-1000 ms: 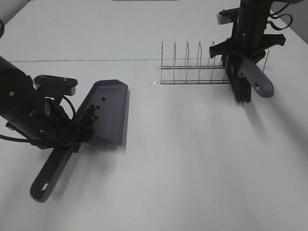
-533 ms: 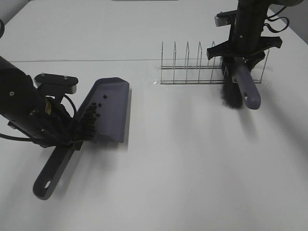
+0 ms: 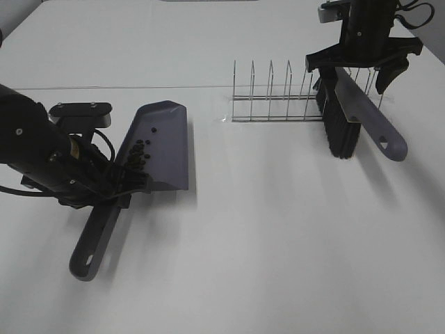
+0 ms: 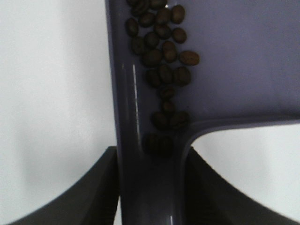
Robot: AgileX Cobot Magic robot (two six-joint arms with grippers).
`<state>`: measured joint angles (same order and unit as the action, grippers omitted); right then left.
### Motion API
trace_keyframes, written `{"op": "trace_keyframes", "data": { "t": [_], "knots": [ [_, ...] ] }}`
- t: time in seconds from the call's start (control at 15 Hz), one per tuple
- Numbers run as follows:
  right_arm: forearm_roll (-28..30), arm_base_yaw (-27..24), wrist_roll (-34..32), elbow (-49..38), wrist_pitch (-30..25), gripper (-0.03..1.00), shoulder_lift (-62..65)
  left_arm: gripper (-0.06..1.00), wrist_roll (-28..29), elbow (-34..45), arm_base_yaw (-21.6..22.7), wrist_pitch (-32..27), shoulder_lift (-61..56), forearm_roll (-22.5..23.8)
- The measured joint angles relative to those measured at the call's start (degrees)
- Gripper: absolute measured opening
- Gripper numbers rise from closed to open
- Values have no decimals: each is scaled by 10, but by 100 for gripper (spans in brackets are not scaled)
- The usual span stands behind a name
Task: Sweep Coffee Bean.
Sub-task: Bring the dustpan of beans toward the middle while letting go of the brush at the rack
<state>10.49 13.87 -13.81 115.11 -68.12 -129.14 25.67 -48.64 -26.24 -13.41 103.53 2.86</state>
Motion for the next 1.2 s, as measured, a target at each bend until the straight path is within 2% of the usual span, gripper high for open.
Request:
{"op": "trace_keyframes", "data": {
  "t": [0.33,0.6,0.93,1.0,1.2],
  "knots": [
    [-10,0,0,1,-11,78,36,38,0,-1,-8,5,31,-4],
    [-13,0,0,1,-15,78,40,38,-2,-33,-31,1,58,-4],
    [-13,0,0,1,-15,78,40,38,-2,-52,-33,-16,76,-7],
    [-13,0,0,1,-15,78,40,39,-2,-52,-33,-18,76,-9],
    [-13,0,0,1,-15,78,40,54,-2,-53,-33,-38,75,-18]
  ]
}}
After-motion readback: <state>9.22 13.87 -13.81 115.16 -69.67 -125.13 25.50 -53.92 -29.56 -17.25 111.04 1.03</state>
